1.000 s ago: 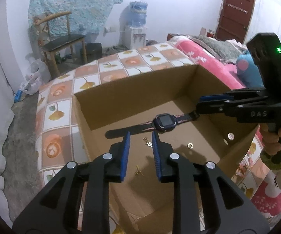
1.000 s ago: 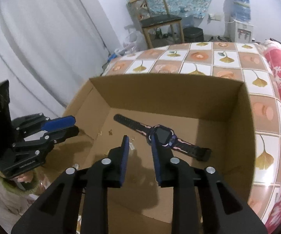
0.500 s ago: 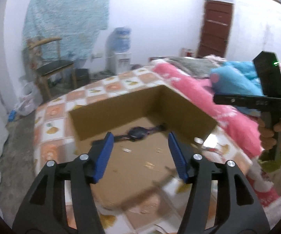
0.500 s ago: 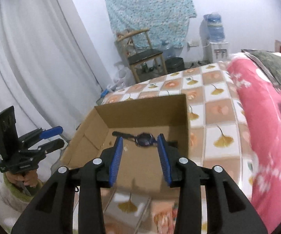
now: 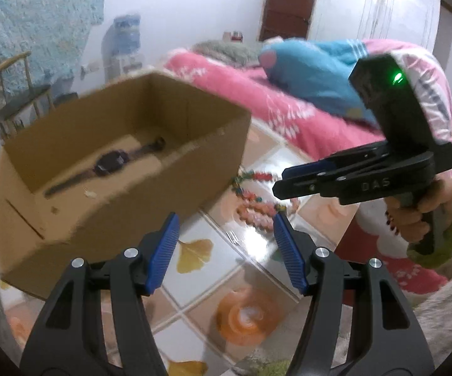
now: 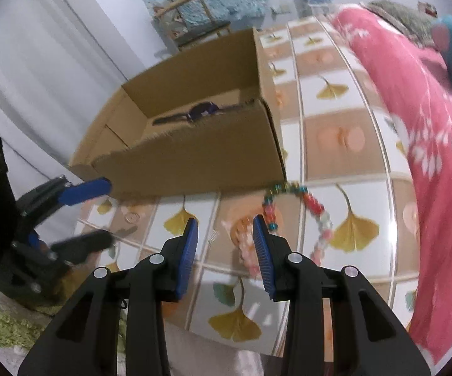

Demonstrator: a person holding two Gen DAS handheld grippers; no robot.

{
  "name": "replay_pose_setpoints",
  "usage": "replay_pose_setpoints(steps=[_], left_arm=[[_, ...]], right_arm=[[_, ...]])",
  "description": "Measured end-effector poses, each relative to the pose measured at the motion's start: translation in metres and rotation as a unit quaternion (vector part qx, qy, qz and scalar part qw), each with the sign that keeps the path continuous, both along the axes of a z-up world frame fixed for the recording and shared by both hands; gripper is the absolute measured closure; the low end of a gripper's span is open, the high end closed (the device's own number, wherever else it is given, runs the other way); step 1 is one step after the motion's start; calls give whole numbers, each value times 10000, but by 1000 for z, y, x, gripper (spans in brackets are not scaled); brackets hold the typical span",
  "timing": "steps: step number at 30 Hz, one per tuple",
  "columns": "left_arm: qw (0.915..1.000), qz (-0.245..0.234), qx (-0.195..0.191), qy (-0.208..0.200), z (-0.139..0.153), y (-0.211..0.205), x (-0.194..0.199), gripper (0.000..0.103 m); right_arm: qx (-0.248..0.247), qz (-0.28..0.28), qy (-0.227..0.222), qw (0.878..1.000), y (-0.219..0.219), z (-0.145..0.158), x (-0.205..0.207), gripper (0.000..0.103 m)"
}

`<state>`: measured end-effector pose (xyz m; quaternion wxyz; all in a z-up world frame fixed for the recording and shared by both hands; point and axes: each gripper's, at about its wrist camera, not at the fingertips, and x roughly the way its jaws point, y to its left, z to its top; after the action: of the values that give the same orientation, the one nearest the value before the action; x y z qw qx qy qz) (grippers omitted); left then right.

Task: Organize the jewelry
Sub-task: 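Move the open left tool to the silver spring charm beside the bracelets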

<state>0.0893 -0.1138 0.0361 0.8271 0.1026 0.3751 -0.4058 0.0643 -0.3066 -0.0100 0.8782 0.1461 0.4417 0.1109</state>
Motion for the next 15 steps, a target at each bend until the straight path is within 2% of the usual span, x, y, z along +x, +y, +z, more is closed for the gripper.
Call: replay_pose_setpoints(steps=[2,7,11,15], left_arm=[[9998,-55,-22,187,-14,-8,3,45],[9989,-55,174,437,-42,-26,11,68],[9978,-31,212,630,-54,-35,20,70],[9968,-3,326,723,-60,-39,23,77]], right_arm=[[31,34,65,10000,2,-8,-1,67],[88,61,240,9997,3,-26,-2,69],[167,85,349,9992,2,-37,-3,72],[165,87,378,9991,0,-43,-3,73]])
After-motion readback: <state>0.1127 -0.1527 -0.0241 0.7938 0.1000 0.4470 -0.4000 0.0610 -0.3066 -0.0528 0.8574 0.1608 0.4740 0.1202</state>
